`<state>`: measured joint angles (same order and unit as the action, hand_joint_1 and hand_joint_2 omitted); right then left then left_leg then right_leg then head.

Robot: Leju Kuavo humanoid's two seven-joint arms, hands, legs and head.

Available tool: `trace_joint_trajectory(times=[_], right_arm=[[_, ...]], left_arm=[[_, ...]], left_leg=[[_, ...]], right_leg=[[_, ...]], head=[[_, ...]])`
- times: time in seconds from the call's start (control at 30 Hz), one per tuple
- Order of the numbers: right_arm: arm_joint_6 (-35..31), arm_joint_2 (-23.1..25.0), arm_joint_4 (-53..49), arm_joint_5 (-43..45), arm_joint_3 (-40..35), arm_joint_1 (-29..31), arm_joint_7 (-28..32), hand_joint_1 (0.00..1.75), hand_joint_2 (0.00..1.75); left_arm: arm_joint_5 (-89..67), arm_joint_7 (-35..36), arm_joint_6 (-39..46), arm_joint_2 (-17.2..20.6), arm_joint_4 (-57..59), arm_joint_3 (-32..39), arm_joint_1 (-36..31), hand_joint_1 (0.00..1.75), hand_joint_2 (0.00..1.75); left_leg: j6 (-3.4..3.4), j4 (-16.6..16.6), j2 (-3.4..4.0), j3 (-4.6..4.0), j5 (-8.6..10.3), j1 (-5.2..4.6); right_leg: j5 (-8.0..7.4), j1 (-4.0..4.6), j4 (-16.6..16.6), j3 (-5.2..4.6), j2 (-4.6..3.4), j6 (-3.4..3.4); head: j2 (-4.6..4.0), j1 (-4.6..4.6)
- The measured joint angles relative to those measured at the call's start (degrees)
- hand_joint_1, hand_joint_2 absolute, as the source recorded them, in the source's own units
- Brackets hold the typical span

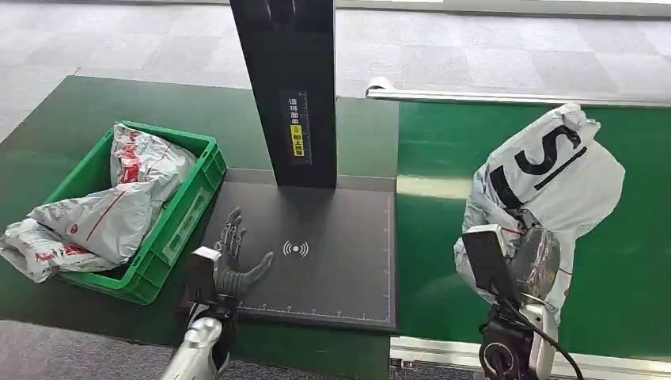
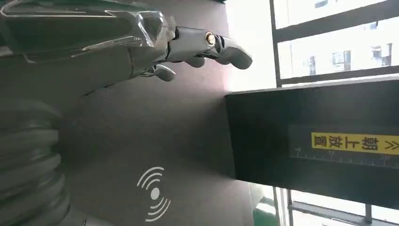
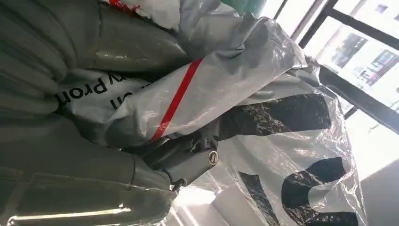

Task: Moved the parcel from conveyor to table for the left to box.

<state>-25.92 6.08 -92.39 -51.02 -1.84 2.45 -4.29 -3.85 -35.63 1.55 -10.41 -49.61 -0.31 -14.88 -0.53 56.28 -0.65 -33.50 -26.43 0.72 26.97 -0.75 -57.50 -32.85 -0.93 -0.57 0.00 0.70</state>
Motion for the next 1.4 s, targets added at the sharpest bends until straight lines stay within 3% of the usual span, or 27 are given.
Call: trace_joint_trajectory(times=[0.17, 0.3, 0.37, 0.6, 1.4], right_arm=[[5.32, 0.0, -1.05, 5.19, -1.23, 1.27, 2.85, 1.75, 1.75], [24.3, 0.07, 1.03, 16.87, -4.97, 7.37, 5.21, 1.75, 1.75], [28.66, 0.42, 4.16, 19.44, -7.9, 10.88, 6.08, 1.75, 1.75], [28.48, 0.9, 9.16, 20.4, -11.65, 15.04, 6.67, 1.75, 1.75], [28.17, 0.9, 11.98, 20.57, -12.81, 16.02, 6.74, 1.75, 1.75]], left_arm=[[0.15, -0.26, 0.0, 0.09, -1.31, 1.29, -0.38, 0.0, 1.75], [0.31, -0.35, 0.02, 0.24, -1.79, 2.71, -1.46, 0.0, 1.75], [0.35, -0.35, 0.04, 0.29, -1.79, 3.28, -2.05, 0.0, 1.75], [0.74, -0.48, 0.04, 0.44, -1.82, 4.64, -2.27, 0.0, 1.75], [0.76, -0.5, -0.02, 0.57, -1.82, 5.51, -2.28, 0.0, 1.75]], left_leg=[[0.0, -0.01, 0.05, -0.01, 0.01, 0.0], [-0.03, -0.01, 0.13, 0.04, 0.08, 0.0], [-0.01, -0.01, 0.04, 0.08, 0.14, 0.02], [0.03, -0.01, -0.13, -0.04, 0.18, 0.0], [0.04, -0.01, -0.13, -0.05, 0.17, 0.0]], right_leg=[[-0.01, 0.0, 0.0, 0.01, -0.02, 0.0], [-0.09, 0.02, -0.01, 0.03, -0.08, 0.06], [-0.08, 0.02, -0.01, 0.05, -0.01, 0.05], [-0.07, 0.01, -0.02, 0.04, 0.21, 0.04], [-0.07, 0.01, -0.01, 0.02, 0.21, 0.04]], head=[[0.0, 0.0], [0.0, -0.02], [0.0, 0.02], [0.0, -0.02], [0.0, 0.0]])
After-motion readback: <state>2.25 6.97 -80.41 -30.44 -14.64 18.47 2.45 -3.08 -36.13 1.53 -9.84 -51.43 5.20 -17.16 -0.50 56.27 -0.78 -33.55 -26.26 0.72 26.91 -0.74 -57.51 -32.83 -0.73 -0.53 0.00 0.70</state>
